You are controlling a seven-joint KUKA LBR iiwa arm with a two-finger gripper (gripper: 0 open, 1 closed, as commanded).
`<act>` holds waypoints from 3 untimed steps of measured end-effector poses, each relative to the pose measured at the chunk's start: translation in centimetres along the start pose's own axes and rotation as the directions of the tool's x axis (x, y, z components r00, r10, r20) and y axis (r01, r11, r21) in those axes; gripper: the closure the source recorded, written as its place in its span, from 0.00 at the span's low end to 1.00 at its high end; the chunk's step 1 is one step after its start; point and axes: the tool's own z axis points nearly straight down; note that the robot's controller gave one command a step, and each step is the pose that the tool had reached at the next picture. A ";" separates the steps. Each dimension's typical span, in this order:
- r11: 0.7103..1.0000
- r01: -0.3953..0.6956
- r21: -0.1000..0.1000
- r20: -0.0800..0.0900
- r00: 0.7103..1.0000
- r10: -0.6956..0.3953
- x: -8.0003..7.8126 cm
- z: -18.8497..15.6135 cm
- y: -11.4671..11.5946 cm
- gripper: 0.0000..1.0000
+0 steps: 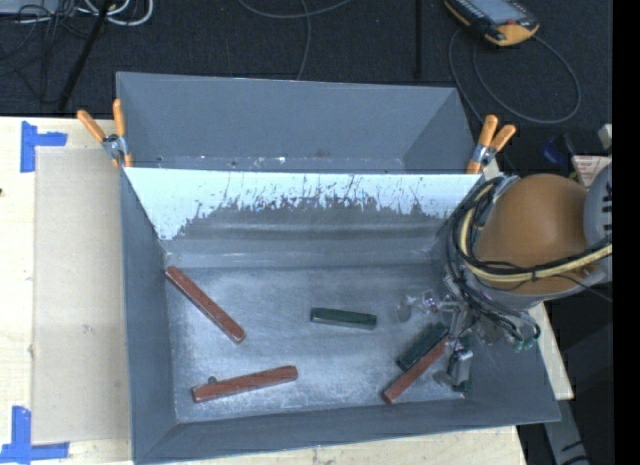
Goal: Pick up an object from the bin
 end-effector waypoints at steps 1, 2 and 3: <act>0.987 0.159 0.000 0.000 0.987 -0.159 -0.6 3.9 1.0 0.00; 0.946 0.324 0.001 0.003 0.946 -0.324 -2.7 4.7 -1.9 1.00; 0.946 0.323 0.000 0.003 0.946 -0.323 -2.7 4.7 -1.9 1.00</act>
Offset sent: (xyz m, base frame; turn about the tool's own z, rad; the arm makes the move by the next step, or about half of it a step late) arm 0.0311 -0.0093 -0.0476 -0.3336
